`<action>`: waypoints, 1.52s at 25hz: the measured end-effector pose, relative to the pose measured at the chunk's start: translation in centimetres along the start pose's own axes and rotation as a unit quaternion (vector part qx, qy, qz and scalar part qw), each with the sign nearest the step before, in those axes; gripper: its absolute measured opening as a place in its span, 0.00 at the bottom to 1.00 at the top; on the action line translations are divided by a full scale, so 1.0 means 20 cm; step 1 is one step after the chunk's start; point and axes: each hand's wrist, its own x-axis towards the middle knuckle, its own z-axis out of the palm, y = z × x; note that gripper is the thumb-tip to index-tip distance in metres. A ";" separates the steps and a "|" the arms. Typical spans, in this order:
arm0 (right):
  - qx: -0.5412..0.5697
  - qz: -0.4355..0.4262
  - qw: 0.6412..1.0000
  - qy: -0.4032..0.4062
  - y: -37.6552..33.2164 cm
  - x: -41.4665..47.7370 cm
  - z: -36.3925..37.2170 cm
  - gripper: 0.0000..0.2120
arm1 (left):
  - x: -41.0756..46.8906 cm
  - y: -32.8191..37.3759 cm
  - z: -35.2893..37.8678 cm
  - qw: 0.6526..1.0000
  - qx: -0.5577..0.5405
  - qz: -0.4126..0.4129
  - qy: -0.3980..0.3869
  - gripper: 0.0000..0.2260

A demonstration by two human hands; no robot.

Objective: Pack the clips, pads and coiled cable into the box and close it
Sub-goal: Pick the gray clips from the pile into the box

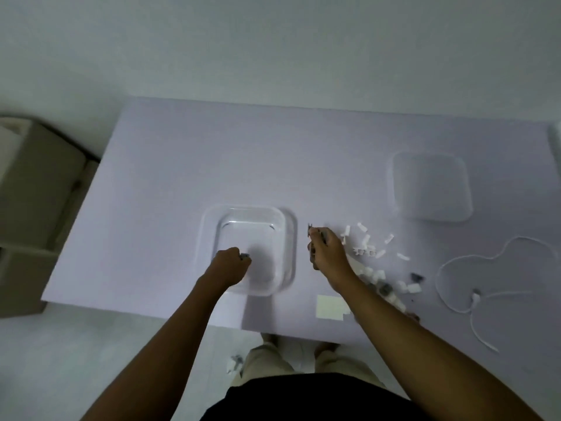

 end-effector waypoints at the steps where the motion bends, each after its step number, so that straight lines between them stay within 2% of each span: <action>1: -0.002 0.003 1.000 -0.006 -0.01 -0.01 0.09 0.12 | 0.01 -0.05 -0.02 0.998 0.052 0.006 0.016 0.10; 3: 0.001 0.015 1.000 -0.008 -0.04 -0.03 0.33 0.13 | 0.06 -0.17 -0.08 0.990 0.139 -0.008 0.016 0.10; 5: 0.022 0.034 0.999 -0.005 -0.05 -0.04 0.48 0.13 | 0.10 -0.24 -0.07 0.975 0.219 0.026 -0.001 0.11; 8: 0.056 0.071 0.996 0.014 -0.04 -0.02 0.62 0.11 | 0.14 -0.28 -0.07 0.965 0.258 0.034 -0.037 0.12; 11: 0.062 0.093 0.993 0.022 0.00 -0.01 0.69 0.10 | 0.18 -0.31 -0.07 0.960 0.267 0.068 -0.044 0.11; 14: 0.049 0.104 0.993 0.013 0.02 0.00 0.76 0.11 | 0.16 -0.31 -0.13 0.960 0.259 0.106 -0.032 0.14; 17: 0.026 0.122 0.992 -0.003 0.05 0.02 0.80 0.10 | 0.12 -0.31 -0.26 0.969 0.206 0.136 0.005 0.14; 20: -0.003 0.136 0.991 -0.022 0.08 0.03 0.83 0.10 | 0.12 -0.38 -0.37 0.965 0.140 0.164 0.149 0.12; 22: -0.043 0.143 0.988 -0.037 0.11 0.03 0.87 0.09 | 0.14 -0.46 -0.39 0.963 0.007 0.153 0.220 0.13; 25: -0.110 0.148 0.981 -0.060 0.14 0.04 0.95 0.10 | 0.21 -0.56 -0.34 0.965 -0.191 0.102 0.144 0.17; 28: -0.158 0.149 0.972 -0.087 0.16 0.04 1.04 0.09 | 0.22 -0.58 -0.27 0.957 -0.267 0.085 0.072 0.19; 30: -0.189 0.143 0.967 -0.094 0.18 0.04 1.09 0.09 | 0.20 -0.56 -0.25 0.948 -0.302 0.083 0.054 0.17; 33: -0.215 0.142 0.962 -0.090 0.22 0.04 1.13 0.15 | 0.20 -0.53 -0.25 0.944 -0.311 0.100 0.050 0.14; 36: -0.178 0.173 0.967 -0.061 0.25 0.06 1.12 0.16 | 0.22 -0.54 -0.24 0.944 -0.307 0.105 0.054 0.16; 38: -0.177 0.156 0.970 -0.054 0.24 0.05 1.10 0.14 | 0.22 -0.53 -0.24 0.943 -0.309 0.108 0.053 0.14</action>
